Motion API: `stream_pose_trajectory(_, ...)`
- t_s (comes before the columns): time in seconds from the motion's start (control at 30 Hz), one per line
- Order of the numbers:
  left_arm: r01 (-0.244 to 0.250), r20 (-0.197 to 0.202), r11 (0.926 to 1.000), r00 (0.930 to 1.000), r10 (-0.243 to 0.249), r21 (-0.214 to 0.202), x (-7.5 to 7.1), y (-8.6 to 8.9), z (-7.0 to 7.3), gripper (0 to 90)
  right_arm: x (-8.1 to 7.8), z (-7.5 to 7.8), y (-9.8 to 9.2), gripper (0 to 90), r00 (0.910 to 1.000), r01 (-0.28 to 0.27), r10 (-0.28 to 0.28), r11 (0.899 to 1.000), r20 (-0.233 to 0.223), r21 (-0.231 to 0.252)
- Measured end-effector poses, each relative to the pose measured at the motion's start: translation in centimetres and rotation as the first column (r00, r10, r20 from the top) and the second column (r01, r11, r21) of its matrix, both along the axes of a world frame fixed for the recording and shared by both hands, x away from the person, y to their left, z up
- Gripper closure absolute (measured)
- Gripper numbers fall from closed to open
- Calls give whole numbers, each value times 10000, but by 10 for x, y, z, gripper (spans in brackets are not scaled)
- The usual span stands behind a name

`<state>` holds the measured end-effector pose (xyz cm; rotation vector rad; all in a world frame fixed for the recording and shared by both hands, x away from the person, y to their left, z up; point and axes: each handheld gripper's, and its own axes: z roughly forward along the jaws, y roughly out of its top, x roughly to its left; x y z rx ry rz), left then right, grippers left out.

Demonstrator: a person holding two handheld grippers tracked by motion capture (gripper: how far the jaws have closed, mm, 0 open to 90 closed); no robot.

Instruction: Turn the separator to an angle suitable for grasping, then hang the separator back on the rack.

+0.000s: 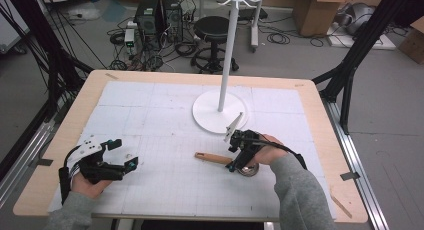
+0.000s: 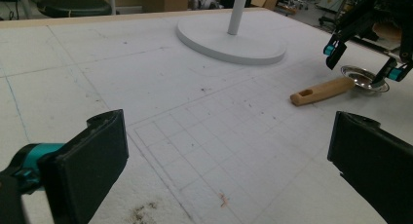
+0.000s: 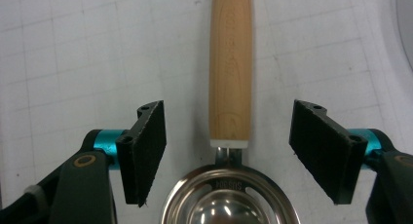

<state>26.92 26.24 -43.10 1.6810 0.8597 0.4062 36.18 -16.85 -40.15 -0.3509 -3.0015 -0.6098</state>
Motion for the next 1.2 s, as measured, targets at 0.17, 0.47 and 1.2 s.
stream_pose_trajectory(0.17, -10, 15, 10000, 10000, 10, -44, 0, 0, 0, 17, 1, 4, 3, 294, 9998, -155, 158, 9995, 115, -265)
stream_pose_trajectory(0.47, 36, -15, 10000, 10000, -36, 1, -1, -1, 0, 17, 4, -5, 10, 306, 9995, -312, 320, 9957, 80, -869)
stream_pose_trajectory(1.2, 129, -54, 9998, 9999, -128, 165, -2, -2, 0, 17, 3, -8, 12, 551, 9991, -420, 425, 9903, 10, -1326)
